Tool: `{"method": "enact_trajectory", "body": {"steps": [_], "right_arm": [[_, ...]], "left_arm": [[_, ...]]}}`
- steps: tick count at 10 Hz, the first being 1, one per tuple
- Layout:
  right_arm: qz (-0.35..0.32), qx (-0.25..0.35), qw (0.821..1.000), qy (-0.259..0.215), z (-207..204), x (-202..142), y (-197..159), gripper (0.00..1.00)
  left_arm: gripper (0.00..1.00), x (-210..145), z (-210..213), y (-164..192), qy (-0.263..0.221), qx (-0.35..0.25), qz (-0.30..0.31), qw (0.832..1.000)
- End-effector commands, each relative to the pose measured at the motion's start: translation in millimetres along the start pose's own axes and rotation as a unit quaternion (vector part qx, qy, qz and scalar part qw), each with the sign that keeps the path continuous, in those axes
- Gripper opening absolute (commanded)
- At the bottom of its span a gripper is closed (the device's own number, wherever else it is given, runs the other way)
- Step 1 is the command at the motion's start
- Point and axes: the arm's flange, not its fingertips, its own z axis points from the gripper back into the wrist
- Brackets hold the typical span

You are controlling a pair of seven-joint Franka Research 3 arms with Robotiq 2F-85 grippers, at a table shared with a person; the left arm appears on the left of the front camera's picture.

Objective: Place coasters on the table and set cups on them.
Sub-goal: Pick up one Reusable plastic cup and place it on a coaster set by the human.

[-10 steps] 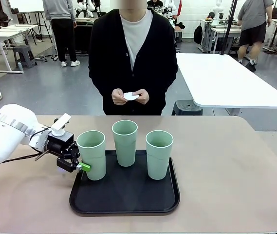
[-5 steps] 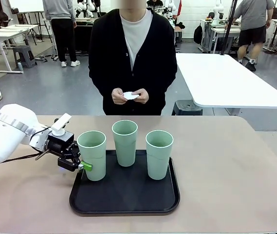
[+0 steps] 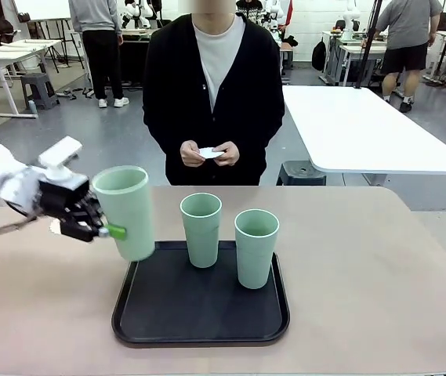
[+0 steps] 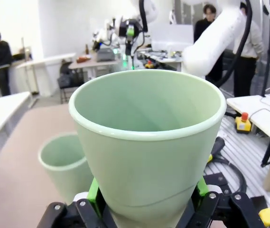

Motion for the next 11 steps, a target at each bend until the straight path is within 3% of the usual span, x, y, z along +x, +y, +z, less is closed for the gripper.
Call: {"method": "enact_trajectory", "body": {"steps": [1, 4, 10, 11], "right_arm": [[0.002, 0.004, 1.0, 0.002, 0.5, 0.0, 0.1, 1.0], [0.002, 0.004, 1.0, 0.002, 0.5, 0.0, 0.1, 1.0], [0.002, 0.004, 1.0, 0.002, 0.5, 0.0, 0.1, 1.0], [0.002, 0.004, 1.0, 0.002, 0.5, 0.0, 0.1, 1.0]], "left_arm": [[0.0, 51.0, 11.8, -25.2, 0.009, 0.036, 0.012, 0.999], [0.0, 88.3, 18.6, -43.7, 0.018, 0.047, 0.004, 0.999], [0.0, 94.8, 22.7, -41.5, 0.023, 0.044, -0.005, 0.999], [0.85, 92.0, 21.9, -44.9, 0.025, 0.045, -0.003, 0.999]]}}
